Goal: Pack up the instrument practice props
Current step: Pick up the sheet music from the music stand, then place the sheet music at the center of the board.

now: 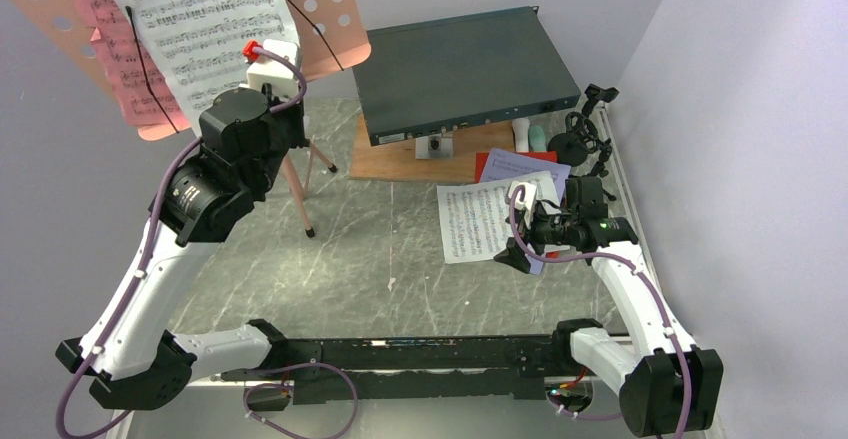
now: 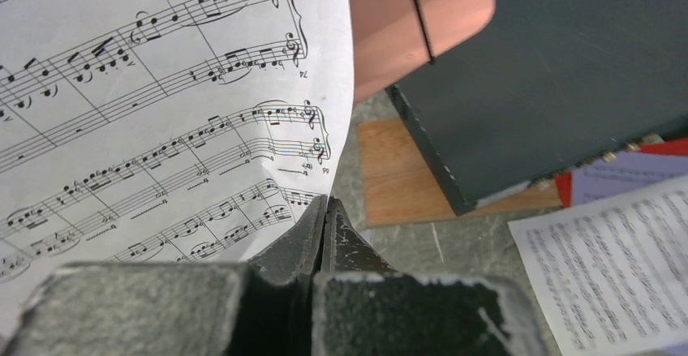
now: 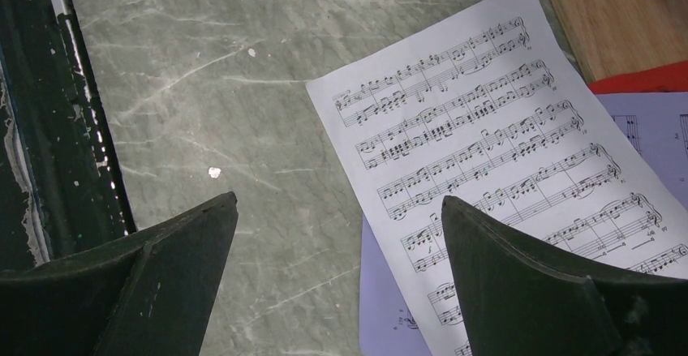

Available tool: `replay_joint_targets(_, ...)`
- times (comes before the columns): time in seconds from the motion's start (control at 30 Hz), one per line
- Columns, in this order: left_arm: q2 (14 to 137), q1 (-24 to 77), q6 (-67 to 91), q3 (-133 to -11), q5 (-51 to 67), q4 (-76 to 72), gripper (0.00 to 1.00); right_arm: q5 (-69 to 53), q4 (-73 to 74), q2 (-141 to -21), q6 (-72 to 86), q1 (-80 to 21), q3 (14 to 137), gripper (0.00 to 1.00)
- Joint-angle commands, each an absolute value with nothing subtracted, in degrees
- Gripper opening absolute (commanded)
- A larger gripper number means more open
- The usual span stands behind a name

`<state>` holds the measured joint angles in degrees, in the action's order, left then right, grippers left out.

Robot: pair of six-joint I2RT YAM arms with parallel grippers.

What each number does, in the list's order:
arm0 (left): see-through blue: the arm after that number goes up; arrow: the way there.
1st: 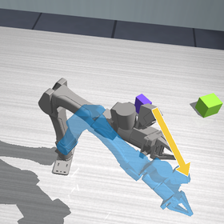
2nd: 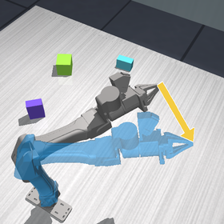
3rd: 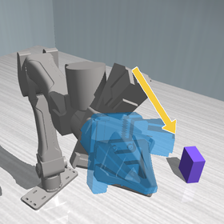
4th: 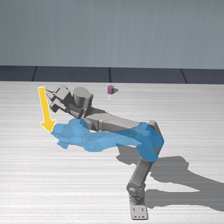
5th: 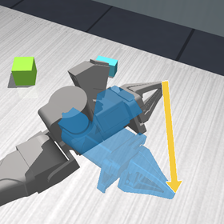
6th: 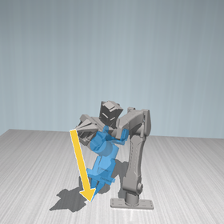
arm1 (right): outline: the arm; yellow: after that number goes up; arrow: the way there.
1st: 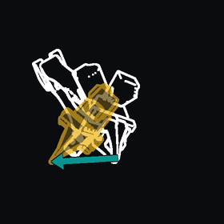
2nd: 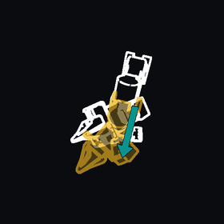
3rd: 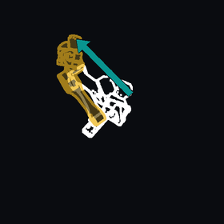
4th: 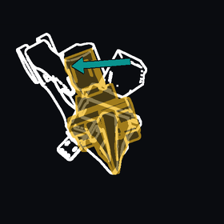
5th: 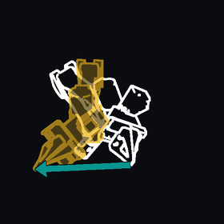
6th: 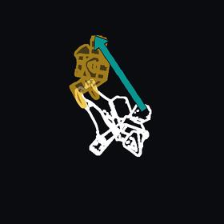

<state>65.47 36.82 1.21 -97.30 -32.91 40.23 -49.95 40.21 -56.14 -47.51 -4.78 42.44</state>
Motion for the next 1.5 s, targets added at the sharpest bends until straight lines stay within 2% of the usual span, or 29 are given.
replay_joint_targets(0.0, 64.63, 36.56, 2.22, -96.88, -22.2, 39.06, 0.0, -50.62, 38.5, -55.12, -47.73, -5.0, 42.36, 1.0)
replay_joint_targets(0.37, 60.74, 36.56, -1.76, -93.45, -13.78, 35.95, 0.0, -50.62, 38.58, -55.45, -47.9, -4.93, 42.32, 1.0)
replay_joint_targets(0.9, 54.28, 36.56, -4.13, -90.15, 18.13, 41.39, 0.0, -52.13, 39.35, -55.99, -48.25, -4.94, 42.53, 1.0)
replay_joint_targets(1.17, 59.54, 36.56, -4.02, -91.23, 35.74, 48.03, 0.0, -53.63, 40.2, -56.12, -48.77, -4.97, 42.9, 1.0)
replay_joint_targets(1.47, 65.76, 36.93, -3.52, -88.16, 48.32, 48.16, 0.0, -57.37, 43.98, -55.86, -53.01, -4.91, 43.22, 1.0)
